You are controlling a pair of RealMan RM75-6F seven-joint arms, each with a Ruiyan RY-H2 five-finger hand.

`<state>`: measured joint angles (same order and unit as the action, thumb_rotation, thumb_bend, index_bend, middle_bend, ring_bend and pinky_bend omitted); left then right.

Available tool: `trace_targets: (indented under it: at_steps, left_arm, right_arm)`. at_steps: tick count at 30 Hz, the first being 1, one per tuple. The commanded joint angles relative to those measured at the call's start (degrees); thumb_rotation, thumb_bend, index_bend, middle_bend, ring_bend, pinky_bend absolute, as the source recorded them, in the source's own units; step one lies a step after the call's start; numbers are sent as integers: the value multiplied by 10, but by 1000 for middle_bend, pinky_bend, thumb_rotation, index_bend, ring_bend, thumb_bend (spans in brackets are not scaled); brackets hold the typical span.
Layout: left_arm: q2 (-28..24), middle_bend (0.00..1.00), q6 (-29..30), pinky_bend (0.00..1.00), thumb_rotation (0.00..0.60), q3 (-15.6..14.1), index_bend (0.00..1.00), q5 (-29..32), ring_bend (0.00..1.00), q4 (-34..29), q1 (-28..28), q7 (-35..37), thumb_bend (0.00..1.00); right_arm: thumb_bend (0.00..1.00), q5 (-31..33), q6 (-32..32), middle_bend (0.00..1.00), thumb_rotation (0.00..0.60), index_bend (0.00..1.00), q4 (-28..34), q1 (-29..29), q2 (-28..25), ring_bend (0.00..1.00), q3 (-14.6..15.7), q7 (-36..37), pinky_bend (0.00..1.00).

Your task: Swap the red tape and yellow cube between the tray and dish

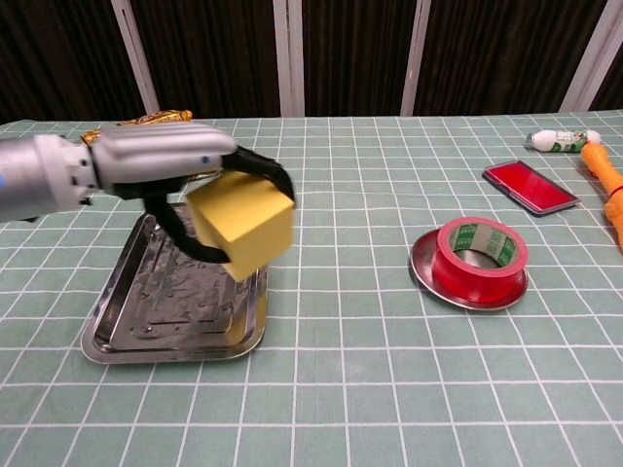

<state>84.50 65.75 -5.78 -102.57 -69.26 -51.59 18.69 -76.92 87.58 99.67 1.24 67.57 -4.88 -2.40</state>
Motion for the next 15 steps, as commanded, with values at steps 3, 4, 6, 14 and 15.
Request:
trace_targets:
  at_steps: [3, 4, 6, 14, 15]
  left_arm:
    - [-26, 275, 54, 339, 600, -33, 308, 21, 274, 30, 70, 22, 412]
    - [-26, 263, 59, 319, 600, -38, 308, 21, 257, 39, 78, 36, 394]
    - [-25, 244, 61, 289, 600, -44, 308, 24, 228, 57, 89, 56, 351]
    - [13, 175, 65, 243, 600, -41, 308, 30, 134, 129, 110, 94, 188]
    - [20, 170, 66, 240, 600, -38, 308, 31, 126, 139, 111, 95, 167]
  right_arm:
    - [0, -6, 3, 18, 600, 7, 2, -1, 6, 0, 1, -12, 0]
    - [0, -6, 3, 18, 600, 8, 3, -2, 7, 0, 0, -12, 0]
    - [0, -3, 2, 18, 600, 8, 1, -1, 8, 0, -2, -14, 0]
    - [0, -3, 3, 18, 600, 8, 4, -5, 6, 0, -5, -11, 0]
    - [0, -3, 4, 18, 600, 8, 5, -6, 5, 0, -6, -9, 0]
